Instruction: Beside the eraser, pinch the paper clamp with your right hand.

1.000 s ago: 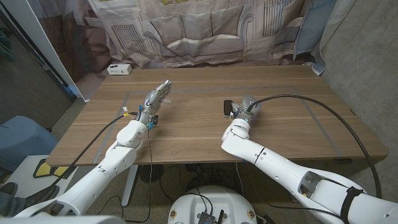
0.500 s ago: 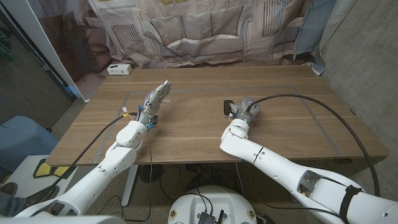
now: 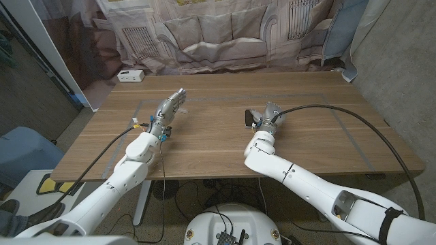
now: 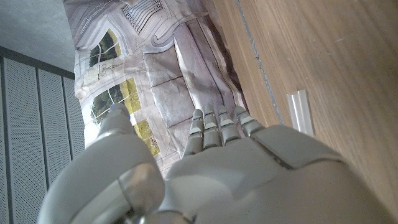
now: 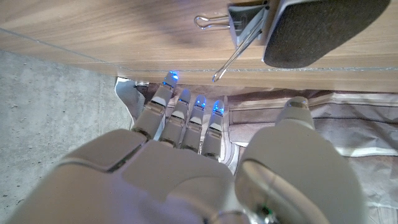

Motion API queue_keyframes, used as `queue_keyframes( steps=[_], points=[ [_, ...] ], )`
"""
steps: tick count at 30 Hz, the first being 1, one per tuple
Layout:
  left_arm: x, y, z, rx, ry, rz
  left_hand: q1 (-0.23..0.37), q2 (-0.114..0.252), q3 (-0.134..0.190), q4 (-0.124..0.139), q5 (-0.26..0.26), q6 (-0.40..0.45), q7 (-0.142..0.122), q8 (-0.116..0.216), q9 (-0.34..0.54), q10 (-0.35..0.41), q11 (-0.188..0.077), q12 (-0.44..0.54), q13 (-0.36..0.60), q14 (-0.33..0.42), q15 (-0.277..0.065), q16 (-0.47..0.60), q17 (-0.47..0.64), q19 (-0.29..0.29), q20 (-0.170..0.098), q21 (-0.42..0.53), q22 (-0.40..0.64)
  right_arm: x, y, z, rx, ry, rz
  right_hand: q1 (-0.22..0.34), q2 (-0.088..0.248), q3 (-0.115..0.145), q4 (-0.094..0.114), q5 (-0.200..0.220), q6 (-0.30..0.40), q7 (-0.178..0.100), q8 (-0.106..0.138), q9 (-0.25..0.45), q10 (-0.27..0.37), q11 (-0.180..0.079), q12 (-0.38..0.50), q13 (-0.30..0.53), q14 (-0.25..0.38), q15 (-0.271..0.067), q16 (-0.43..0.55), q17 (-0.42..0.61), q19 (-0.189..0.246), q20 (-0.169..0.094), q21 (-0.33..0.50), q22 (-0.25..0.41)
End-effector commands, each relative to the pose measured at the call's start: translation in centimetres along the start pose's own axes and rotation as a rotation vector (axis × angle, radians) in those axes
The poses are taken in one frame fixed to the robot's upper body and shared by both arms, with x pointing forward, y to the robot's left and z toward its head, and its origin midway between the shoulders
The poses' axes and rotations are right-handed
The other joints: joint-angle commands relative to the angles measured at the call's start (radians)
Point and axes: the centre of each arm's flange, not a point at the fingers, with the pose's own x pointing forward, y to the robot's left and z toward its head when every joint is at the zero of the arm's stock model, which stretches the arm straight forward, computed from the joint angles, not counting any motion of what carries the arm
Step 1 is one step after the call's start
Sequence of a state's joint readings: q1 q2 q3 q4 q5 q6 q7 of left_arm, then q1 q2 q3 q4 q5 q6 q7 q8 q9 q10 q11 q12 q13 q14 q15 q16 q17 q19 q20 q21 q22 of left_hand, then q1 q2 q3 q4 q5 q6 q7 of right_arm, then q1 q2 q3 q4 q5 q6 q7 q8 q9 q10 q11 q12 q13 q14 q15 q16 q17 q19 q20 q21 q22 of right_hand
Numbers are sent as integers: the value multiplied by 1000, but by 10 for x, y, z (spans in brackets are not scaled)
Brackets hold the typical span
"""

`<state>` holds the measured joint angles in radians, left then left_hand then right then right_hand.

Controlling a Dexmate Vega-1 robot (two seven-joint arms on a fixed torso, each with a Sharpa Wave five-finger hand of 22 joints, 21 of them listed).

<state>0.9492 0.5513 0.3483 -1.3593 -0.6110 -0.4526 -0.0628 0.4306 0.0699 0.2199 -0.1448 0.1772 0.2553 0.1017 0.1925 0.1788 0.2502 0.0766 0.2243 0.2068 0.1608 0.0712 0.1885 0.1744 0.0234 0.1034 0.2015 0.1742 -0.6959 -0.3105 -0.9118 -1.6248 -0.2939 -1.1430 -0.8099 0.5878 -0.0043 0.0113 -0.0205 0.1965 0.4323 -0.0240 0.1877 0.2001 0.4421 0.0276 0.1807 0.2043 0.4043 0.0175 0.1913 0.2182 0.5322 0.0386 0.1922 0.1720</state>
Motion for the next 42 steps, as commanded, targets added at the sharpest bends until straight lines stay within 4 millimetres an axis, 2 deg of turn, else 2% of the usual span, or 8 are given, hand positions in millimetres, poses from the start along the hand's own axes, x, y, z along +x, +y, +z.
queue_keyframes(
  steps=[1, 9, 12, 13, 15, 29, 34, 42],
  points=[
    [-2, 1, 2, 8, 10, -4, 12, -2, 8, 3, 1, 7, 1, 0, 6, 6, 3, 0, 2, 8, -2, 0, 3, 0, -4, -2, 6, 3, -8, -9, 101, -153, 5, -10, 10, -2, 1, 3, -36, 26, -7, 2, -25, 14, -2, 1, -25, -12, -5, -2, -9, -20, -4, 1],
    [-3, -3, 4, 18, 19, -8, 11, -3, 8, 3, 1, 9, 1, 0, 6, 8, 7, 0, 2, 10, -2, 1, 4, 2, -7, -2, 6, 5, -11, -17, 185, -242, 19, -1, 28, 10, -4, 4, -53, 57, -4, 2, -44, 36, 0, -1, -42, -23, -4, -5, 1, -43, 0, -1],
    [-2, -5, 5, 21, 20, -9, 11, -3, 8, 4, 0, 9, 1, 1, 6, 8, 5, 0, 2, 10, -2, 1, 4, 2, -7, -2, 6, 7, -14, -22, 232, -277, 55, -3, 45, 18, -5, 4, -66, 78, 1, 2, -66, 55, 2, -1, -84, 0, -8, -6, 58, -27, 18, -1],
    [-2, -5, 5, 19, 19, -8, 11, -3, 8, 4, 0, 9, 1, 1, 6, 9, 5, 1, 2, 10, -2, 1, 4, 2, -8, -2, 6, 8, -14, -24, 259, -290, 54, 1, 56, 24, -6, 5, -63, 96, 4, 2, -72, 63, 3, -1, -88, 1, -6, -6, 64, -28, 17, -2],
    [-2, -8, 5, 11, 13, -8, 11, -3, 8, 4, 0, 9, 1, 0, 6, 10, 6, 1, 2, 11, -2, 1, 4, 2, -10, -2, 6, 9, -16, -27, 279, -316, 53, 2, 65, 29, -7, 4, -40, 107, 15, 3, -55, 76, 14, 0, -81, 12, 2, -5, 71, -26, 16, -3],
    [6, -26, 7, 16, 6, -9, 8, -5, 8, 5, 0, 13, 5, 1, 6, 12, 9, 1, 2, 17, -1, 2, 4, 9, -37, 0, 5, 18, -26, -51, 467, -448, 128, -4, 72, 32, -8, 2, -37, 103, 17, 3, -61, 77, 15, 0, -104, 5, 0, -4, 27, -34, -6, -3],
    [8, -32, 4, 22, 11, 2, 1, -8, 5, 8, -2, 16, 8, 1, 6, 14, 13, 2, 2, 20, -2, 3, 4, 24, -64, 5, 5, 26, -29, -63, 507, -485, 135, -8, 74, 32, -7, 2, -35, 103, 18, 3, -61, 80, 16, 0, -108, 4, 1, -3, 6, -33, -13, -3],
    [21, -51, -2, 33, 21, -11, -18, -16, -5, 16, -4, 17, 13, 1, 6, 14, 14, 1, 2, 20, -1, 3, 5, 35, -71, 8, 6, 37, -42, -80, 599, -536, 182, -18, 73, 29, -4, 2, -33, 103, 18, 2, -63, 83, 17, 0, -120, 7, 0, -1, -16, -33, -17, -3]
  ],
)
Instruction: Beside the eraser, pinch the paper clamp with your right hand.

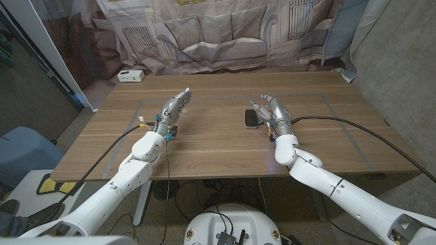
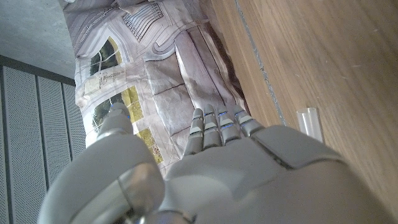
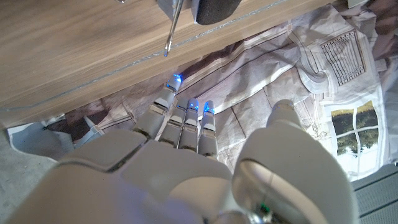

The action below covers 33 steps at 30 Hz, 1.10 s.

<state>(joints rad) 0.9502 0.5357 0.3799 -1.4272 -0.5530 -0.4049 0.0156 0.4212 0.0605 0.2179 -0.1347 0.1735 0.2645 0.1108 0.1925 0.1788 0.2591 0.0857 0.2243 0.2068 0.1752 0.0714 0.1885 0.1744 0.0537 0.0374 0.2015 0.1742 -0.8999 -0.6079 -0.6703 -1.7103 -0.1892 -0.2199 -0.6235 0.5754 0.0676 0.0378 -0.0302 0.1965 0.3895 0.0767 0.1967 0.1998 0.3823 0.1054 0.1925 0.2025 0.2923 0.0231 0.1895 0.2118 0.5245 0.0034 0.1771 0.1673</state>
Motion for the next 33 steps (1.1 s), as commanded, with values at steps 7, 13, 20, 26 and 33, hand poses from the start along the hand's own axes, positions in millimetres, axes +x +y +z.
queue_keyframes(
  steps=[7, 13, 20, 26, 33],
  points=[
    [20, -33, -4, 18, 22, -21, -25, -12, -10, 13, -1, 10, 6, 1, 6, 6, 6, 1, 2, 6, 0, 3, 6, -4, -3, 4, 7, 3, -38, -14, 238, -111, 53, -13, 0, 0, 8, 2, 8, 7, 8, 2, -8, 8, 4, 1, -14, 5, 2, 6, -17, 4, -2, 2],
    [12, -28, 4, 19, 10, -14, -34, -11, -13, 18, -1, 15, 6, 2, 6, 8, 6, 2, 2, 7, 1, 3, 7, -7, -1, 2, 7, 4, -35, -7, 335, -122, 51, -30, -4, -7, 13, 3, 40, 5, 20, 2, -11, 11, 4, 1, -23, 9, 4, 6, -35, 3, -2, 2],
    [10, -21, 8, 11, -7, -39, -40, -7, -13, 22, 0, 17, 7, 3, 6, 7, 7, 1, 2, 5, 5, 2, 7, -9, 0, 1, 7, 8, -38, -14, 549, -170, 149, -42, -9, -12, 15, 5, 10, 7, 6, 3, -18, 9, 3, 0, -29, 6, 5, 6, -36, -3, 3, 2],
    [10, -20, 13, 18, -28, -30, -45, -2, -13, 25, 0, 15, 5, 1, 6, 0, 3, -2, 1, 1, 4, 1, 7, -11, 0, 0, 7, 13, -44, -25, 714, -195, 195, -59, -14, -19, 19, 7, -35, 11, -9, 2, -44, 14, -4, 0, -55, 12, 0, 6, -53, -2, 2, 2],
    [11, -26, 8, 36, -14, -32, -51, 2, -13, 28, 1, 9, 4, -2, 5, -9, 3, -6, 1, -7, 2, -2, 7, -16, 1, -2, 7, 18, -50, -31, 806, -198, 227, -81, -22, -29, 24, 9, -49, 18, -8, 0, -74, 22, -8, -1, -102, 23, -8, 6, -109, 1, -7, 2]
  ],
)
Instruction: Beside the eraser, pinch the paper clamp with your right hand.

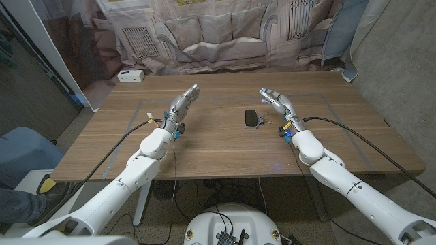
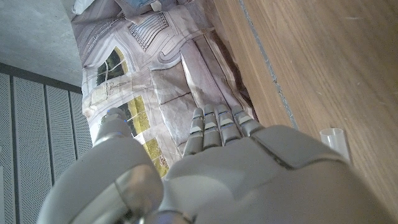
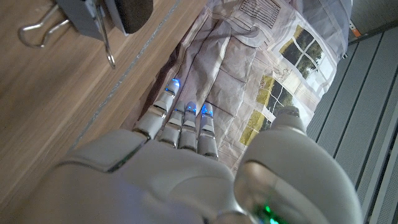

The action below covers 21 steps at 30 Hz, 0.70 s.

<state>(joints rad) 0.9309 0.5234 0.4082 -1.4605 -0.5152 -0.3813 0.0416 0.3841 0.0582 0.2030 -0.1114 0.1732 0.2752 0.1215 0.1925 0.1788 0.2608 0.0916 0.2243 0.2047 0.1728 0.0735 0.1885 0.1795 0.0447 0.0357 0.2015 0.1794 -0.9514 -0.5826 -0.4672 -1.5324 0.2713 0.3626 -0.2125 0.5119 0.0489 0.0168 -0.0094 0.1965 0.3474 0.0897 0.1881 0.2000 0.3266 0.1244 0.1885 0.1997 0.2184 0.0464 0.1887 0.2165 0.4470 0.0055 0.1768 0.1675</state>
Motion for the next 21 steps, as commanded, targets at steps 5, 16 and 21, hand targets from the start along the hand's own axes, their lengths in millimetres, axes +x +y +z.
queue_keyframes(
  steps=[5, 16, 21],
  points=[
    [3, -9, -6, 18, 6, -16, -17, 6, 2, 6, 1, -9, -10, -5, 5, -15, -1, -7, 3, -13, 1, -5, 1, -13, 7, -4, 1, 4, -27, 1, 215, -51, 59, -31, -8, -14, 5, 11, 44, 12, 23, 0, -31, 3, -1, 1, -43, 0, -4, 0, -51, -3, -2, 2],
    [9, -16, -9, 64, 41, -64, -28, 9, 1, 8, 2, -40, -11, -13, 4, -49, 6, -19, 2, -51, 12, -13, 0, -41, 12, -12, 1, 2, -46, -11, 386, -41, 90, -47, -10, -19, 7, 16, -54, 8, -7, 0, -62, -1, -4, -1, -59, -2, 1, -2, -61, -9, 5, 2],
    [10, -16, -10, 39, 36, -57, -33, 8, -1, 9, 2, -56, -8, -17, 4, -59, 11, -22, 1, -60, 12, -13, 0, -43, 6, -11, 1, -1, -52, -16, 396, -26, 74, -53, -13, -23, 8, 17, -59, 12, -5, -1, -68, 2, -4, -1, -73, 5, -2, -2, -76, -4, 2, 2]
  ],
)
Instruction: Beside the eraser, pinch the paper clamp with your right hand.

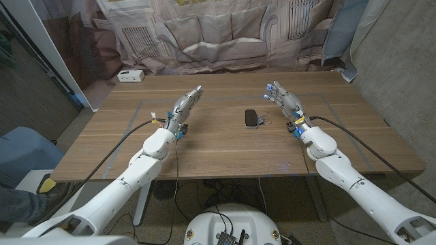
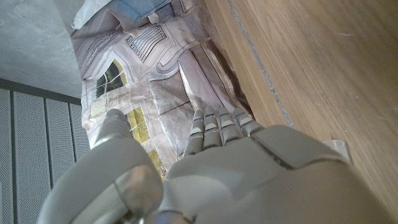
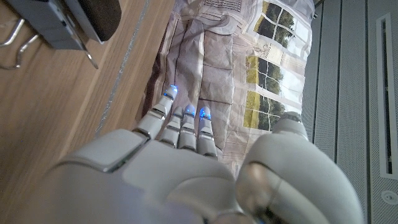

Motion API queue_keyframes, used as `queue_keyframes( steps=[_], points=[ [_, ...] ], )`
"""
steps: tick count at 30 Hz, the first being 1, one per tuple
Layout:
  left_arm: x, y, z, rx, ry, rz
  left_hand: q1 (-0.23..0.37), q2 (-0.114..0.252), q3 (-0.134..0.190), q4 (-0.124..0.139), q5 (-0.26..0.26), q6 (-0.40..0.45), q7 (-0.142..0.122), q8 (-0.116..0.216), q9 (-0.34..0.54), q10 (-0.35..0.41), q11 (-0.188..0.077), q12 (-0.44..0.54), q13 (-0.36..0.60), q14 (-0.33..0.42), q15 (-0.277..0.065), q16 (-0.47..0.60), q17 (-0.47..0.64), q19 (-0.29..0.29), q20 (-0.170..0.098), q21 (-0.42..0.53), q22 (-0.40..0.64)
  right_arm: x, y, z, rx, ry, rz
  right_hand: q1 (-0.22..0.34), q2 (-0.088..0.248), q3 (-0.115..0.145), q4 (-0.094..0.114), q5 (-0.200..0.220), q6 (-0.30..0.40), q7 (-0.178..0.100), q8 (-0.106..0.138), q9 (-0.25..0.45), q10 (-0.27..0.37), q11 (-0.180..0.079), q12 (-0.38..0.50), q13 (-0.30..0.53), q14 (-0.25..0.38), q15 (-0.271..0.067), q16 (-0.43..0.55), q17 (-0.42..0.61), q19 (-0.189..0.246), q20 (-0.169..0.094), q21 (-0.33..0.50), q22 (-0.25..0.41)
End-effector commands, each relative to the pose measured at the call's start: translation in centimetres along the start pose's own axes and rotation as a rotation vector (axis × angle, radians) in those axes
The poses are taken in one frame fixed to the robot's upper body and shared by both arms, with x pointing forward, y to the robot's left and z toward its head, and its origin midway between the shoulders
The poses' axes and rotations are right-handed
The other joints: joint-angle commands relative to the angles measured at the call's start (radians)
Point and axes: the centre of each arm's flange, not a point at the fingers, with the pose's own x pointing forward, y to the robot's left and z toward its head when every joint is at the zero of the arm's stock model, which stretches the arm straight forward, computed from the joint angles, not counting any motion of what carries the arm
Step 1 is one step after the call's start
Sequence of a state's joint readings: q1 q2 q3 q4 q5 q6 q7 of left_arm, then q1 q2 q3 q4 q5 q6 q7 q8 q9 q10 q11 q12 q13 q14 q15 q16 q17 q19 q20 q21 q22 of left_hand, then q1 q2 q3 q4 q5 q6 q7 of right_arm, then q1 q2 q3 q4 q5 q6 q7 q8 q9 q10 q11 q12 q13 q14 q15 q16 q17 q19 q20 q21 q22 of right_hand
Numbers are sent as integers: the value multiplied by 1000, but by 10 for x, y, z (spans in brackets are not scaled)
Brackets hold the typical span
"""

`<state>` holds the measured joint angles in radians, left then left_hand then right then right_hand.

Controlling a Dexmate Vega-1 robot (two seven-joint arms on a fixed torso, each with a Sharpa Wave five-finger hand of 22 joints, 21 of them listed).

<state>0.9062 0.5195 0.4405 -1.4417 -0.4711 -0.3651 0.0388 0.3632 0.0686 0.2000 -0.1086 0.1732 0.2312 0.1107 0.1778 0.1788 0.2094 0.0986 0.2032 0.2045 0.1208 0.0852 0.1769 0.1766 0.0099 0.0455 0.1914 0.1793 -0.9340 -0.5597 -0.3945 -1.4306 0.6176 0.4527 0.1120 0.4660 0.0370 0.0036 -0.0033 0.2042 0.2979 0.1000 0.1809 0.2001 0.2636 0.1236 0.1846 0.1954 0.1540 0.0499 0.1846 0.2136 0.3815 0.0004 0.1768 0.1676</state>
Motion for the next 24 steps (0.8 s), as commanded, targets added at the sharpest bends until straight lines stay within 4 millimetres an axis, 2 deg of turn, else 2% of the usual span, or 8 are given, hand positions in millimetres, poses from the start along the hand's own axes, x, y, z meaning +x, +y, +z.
queue_keyframes(
  steps=[1, 9, 24],
  points=[
    [5, -4, -4, -4, 13, -18, -12, -2, 2, 6, 2, -16, 5, -3, 4, -11, 3, -2, 1, -10, 2, -2, 3, -8, -5, -1, 1, -7, -20, -5, 108, 12, -9, -8, -1, -10, 2, 9, -10, 2, 2, -1, -5, 4, 0, 3, -10, 1, 2, 1, -11, 1, 2, 2],
    [4, -5, 0, 15, 29, -17, -20, -3, 0, 7, 3, -27, 26, 0, 3, -21, 15, -2, 0, -22, 7, 0, 3, -10, -31, 1, 1, -6, -24, -23, 216, 57, 26, -27, -6, -18, 7, 10, -30, -3, 2, -3, -28, 6, -2, 2, -38, 4, 0, 1, -51, 7, -3, 2],
    [-3, -3, -2, -6, 29, 8, -24, -2, 0, 7, 3, -19, 23, 6, 2, -15, 10, 2, -1, -20, 5, 4, 3, -7, -24, 3, 1, -3, -18, -27, 223, 69, 23, -39, -9, -23, 10, 10, -29, 5, 7, -4, -34, 10, 2, 2, -45, 10, 3, 1, -60, 9, 0, 3]
  ],
)
